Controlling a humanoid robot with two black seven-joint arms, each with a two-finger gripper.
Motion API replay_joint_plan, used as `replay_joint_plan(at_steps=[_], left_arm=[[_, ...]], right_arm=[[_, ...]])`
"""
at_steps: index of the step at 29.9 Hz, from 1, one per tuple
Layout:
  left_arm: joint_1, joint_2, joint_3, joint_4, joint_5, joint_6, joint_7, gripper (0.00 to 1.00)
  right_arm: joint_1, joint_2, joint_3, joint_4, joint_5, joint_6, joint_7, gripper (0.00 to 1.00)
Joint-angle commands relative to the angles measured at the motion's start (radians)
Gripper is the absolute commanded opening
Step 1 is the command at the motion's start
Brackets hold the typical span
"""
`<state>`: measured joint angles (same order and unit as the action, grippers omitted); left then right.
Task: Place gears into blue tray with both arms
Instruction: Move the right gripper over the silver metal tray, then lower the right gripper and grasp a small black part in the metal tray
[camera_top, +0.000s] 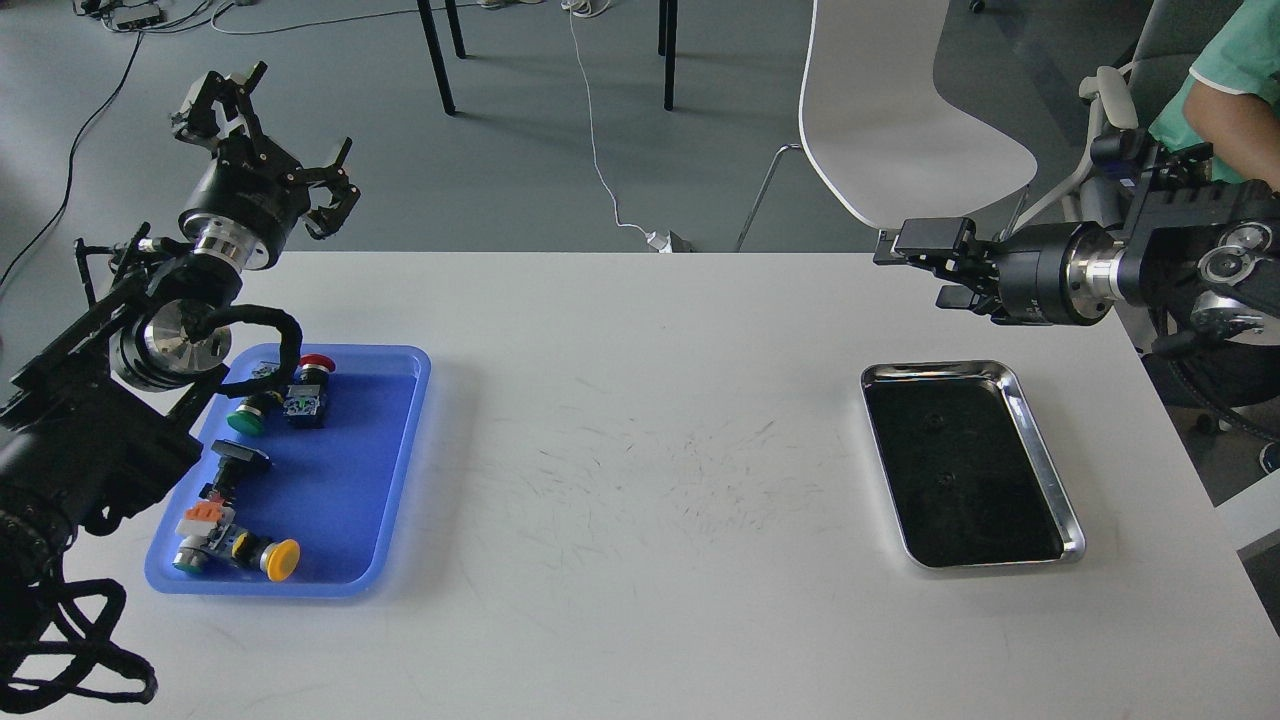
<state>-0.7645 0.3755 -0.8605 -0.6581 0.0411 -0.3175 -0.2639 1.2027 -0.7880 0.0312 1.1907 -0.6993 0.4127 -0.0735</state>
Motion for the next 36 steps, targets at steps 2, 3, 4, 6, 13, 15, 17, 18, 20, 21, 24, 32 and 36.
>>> replay_joint_plan(at_steps=[2, 3, 4, 6, 13, 15, 17, 18, 20, 21, 24, 32, 36], left_arm=[[-0.001, 0.0, 0.0, 0.0, 0.008, 0.002, 0.0, 0.98], [-0.001, 0.0, 0.0, 0.0, 0.008, 0.002, 0.0, 0.98], [-0.001, 0.0, 0.0, 0.0, 0.008, 0.0, 0.0, 0.98], [-0.001, 0.0, 0.0, 0.0, 0.008, 0.0, 0.0, 0.98], [-0.001, 0.0, 0.0, -0.001, 0.008, 0.0, 0.0, 0.98], [-0.001, 0.0, 0.0, 0.0, 0.01, 0.002, 0.0, 0.98], [-0.001, 0.0, 0.0, 0.0, 0.01, 0.002, 0.0, 0.98], [0.001, 0.0, 0.0, 0.0, 0.01, 0.0, 0.0, 0.98], [0.001, 0.0, 0.0, 0.0, 0.01, 0.002, 0.0, 0.98], [0.001, 0.0, 0.0, 0.0, 0.01, 0.002, 0.0, 0.98], [-0.001, 0.002, 0.0, 0.0, 0.01, 0.0, 0.0, 0.98], [0.002, 0.003, 0.0, -0.001, 0.011, 0.0, 0.0, 0.98], [0.002, 0.006, 0.0, 0.0, 0.011, 0.0, 0.0, 0.98]], right_arm=[[0.003, -0.004, -0.025, 0.0, -0.103, 0.003, -0.014, 0.99], [0.005, -0.004, -0.034, 0.0, -0.139, 0.003, -0.015, 0.99], [0.005, -0.002, -0.043, 0.0, -0.169, 0.004, -0.015, 0.99], [0.006, 0.003, -0.065, 0.0, -0.212, 0.004, -0.015, 0.98], [0.011, 0.013, -0.114, -0.005, -0.305, 0.008, -0.014, 0.98], [0.011, 0.024, -0.129, -0.01, -0.348, 0.008, -0.012, 0.98], [0.011, 0.032, -0.146, -0.013, -0.362, 0.008, -0.011, 0.98], [0.011, 0.036, -0.154, -0.014, -0.364, 0.008, -0.011, 0.98], [0.009, 0.05, -0.169, -0.022, -0.367, 0.008, -0.011, 0.98], [0.009, 0.061, -0.175, -0.031, -0.371, 0.008, -0.011, 0.98], [0.006, 0.101, -0.192, -0.063, -0.391, 0.006, -0.011, 0.98], [-0.008, 0.18, -0.258, -0.171, -0.419, 0.006, -0.005, 0.97], [-0.008, 0.214, -0.287, -0.187, -0.427, 0.004, -0.002, 0.94]])
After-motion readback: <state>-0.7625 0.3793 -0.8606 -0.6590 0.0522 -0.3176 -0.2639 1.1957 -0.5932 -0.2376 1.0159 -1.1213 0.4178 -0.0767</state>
